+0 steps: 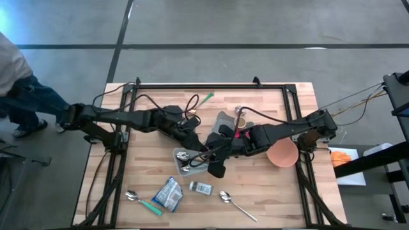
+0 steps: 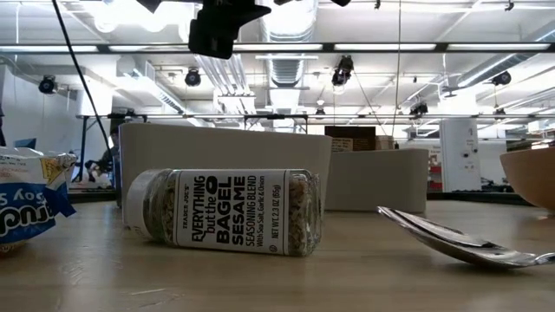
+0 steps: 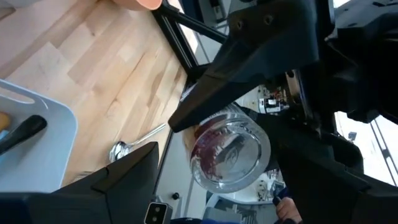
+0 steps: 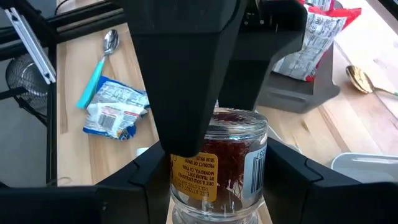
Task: Pick & Place Food Item
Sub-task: Put the bottom brown seasoning bottle into the top gray bin
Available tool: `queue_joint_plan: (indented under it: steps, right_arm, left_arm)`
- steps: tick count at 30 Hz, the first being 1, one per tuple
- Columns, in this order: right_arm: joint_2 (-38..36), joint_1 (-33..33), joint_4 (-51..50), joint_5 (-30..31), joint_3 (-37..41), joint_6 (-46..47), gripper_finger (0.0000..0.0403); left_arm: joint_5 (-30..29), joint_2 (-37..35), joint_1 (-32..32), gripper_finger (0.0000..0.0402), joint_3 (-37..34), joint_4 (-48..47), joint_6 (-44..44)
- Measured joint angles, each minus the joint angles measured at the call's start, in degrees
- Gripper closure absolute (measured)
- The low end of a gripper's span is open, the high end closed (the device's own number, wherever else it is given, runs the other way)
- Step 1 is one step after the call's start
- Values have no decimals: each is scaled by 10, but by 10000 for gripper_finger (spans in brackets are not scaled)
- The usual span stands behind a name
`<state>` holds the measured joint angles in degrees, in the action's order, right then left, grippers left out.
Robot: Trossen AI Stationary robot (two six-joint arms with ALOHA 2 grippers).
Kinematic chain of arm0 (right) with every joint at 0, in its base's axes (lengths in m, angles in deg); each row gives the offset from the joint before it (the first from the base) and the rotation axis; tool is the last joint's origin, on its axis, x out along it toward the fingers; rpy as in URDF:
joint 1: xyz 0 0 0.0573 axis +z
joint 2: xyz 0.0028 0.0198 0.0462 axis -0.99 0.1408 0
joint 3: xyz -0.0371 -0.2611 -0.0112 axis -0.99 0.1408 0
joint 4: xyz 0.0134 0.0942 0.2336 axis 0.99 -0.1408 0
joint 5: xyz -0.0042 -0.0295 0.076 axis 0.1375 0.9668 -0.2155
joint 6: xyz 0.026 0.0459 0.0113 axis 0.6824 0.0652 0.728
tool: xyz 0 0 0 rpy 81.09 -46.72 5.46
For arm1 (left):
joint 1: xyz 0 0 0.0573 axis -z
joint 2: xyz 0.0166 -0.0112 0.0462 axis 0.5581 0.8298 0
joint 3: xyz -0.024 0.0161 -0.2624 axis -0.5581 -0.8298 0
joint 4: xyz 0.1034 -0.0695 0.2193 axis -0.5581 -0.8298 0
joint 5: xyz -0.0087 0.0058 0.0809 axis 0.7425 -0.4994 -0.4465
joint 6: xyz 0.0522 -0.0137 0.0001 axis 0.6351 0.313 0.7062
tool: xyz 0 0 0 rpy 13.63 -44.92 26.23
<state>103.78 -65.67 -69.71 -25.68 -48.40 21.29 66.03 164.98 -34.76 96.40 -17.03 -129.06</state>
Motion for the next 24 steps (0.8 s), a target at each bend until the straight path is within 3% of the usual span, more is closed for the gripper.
queue_joint_plan:
  steps: [24]
  right_arm:
    - [12,-1,49,-31,0,-42,219]
  left_arm:
    - [38,17,-2,87,0,7,9]
